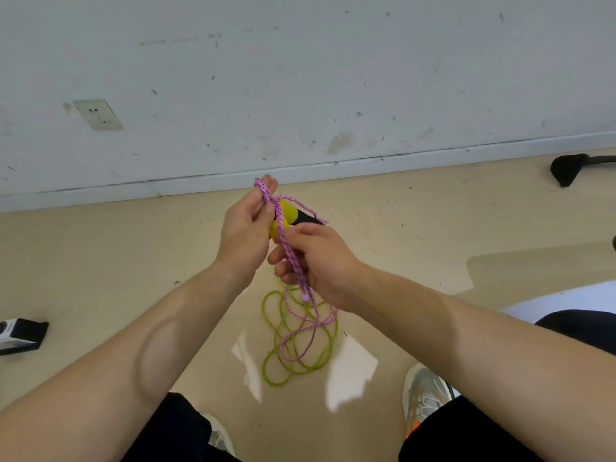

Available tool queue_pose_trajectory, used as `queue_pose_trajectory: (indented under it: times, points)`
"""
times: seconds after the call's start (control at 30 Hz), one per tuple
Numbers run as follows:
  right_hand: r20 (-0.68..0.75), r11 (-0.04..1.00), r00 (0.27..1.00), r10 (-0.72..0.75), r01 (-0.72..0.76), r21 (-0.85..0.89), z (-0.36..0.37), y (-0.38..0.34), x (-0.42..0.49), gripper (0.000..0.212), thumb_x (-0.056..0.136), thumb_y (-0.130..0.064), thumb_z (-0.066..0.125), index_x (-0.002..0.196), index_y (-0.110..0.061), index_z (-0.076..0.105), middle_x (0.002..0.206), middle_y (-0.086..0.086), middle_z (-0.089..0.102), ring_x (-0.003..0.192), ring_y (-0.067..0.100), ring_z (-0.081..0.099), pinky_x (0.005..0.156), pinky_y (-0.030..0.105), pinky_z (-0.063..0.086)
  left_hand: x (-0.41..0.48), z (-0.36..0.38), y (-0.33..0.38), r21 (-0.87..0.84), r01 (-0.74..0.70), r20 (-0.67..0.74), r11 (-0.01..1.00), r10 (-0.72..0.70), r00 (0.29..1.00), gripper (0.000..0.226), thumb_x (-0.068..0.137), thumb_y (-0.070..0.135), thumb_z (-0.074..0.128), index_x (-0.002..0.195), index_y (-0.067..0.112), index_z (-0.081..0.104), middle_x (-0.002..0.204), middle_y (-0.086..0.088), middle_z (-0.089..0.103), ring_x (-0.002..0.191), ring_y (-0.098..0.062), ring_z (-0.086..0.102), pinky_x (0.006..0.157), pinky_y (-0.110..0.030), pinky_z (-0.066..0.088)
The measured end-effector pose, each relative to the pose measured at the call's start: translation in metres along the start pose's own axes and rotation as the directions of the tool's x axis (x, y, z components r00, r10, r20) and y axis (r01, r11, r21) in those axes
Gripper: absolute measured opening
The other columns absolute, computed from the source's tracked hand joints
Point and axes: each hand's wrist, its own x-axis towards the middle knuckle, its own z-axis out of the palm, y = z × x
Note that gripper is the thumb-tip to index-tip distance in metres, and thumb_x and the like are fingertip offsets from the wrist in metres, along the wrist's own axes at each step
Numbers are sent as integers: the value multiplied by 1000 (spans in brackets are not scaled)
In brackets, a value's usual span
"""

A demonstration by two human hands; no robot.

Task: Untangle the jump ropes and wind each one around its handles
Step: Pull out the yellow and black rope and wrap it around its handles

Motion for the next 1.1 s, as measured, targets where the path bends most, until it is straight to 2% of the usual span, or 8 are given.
queue_pose_trajectory:
  times: [0.13,0.3,0.47,0.57,0.77,0.87,0.93,1.1]
  points:
    - [10,981,999,35,-32,-189,8,26,-1,32,107,-27,41,88,-9,59,56,1,51,42,12,41,45,24,34,3,9,1,-210,110,-148,972,-143,979,38,105,8,46,142,15,53,136,12,61,126,-7,57,107,-41,49]
    - [-103,877,992,-76,17,-481,-4,31,10,37,105,-35,43,82,-16,64,57,-4,48,49,11,39,52,29,34,7,3,9,-442,220,-128,870,-304,944,16,94,17,68,105,6,66,95,-8,66,84,-22,66,68,-34,60]
    - [-38,797,993,-108,63,-601,-8,37,11,32,105,-36,44,88,-19,66,67,0,48,58,17,42,54,27,36,12,-7,11,-441,282,-180,852,-392,902,34,84,6,77,116,4,65,113,-10,72,99,-27,71,83,-44,61]
    - [-14,789,993,-116,83,-609,-18,41,14,31,104,-35,45,90,-20,68,70,5,42,61,21,41,57,30,36,17,-17,13,-469,306,-156,828,-419,895,44,85,0,74,126,-2,59,106,-4,71,93,-24,71,75,-40,61]
    - [41,825,998,-41,57,-563,-55,25,25,29,103,-27,50,84,-15,69,59,-7,40,53,12,33,56,27,28,23,-43,21,-531,406,58,744,-446,893,23,90,3,66,113,6,66,110,-5,72,89,-21,72,69,-31,61]
    - [112,861,994,1,56,-505,-70,13,26,24,92,-23,59,91,1,62,61,-5,42,56,12,32,56,28,27,21,-55,28,-458,435,316,775,-315,895,14,93,5,57,104,9,65,102,-5,66,89,-19,67,76,-29,60]
    - [180,887,983,28,59,-458,-75,2,26,13,95,-16,57,90,-7,65,64,-4,51,59,13,41,59,27,34,16,-60,34,-353,391,444,850,-216,870,19,89,4,56,105,10,63,98,-1,64,89,-17,65,75,-29,59]
    - [231,937,965,121,-34,-348,-84,-20,31,34,104,-13,44,90,-12,74,63,-2,36,56,13,22,57,30,16,10,-62,40,-19,241,412,970,-212,886,47,76,-10,68,120,6,65,104,-2,74,103,-22,70,89,-50,58]
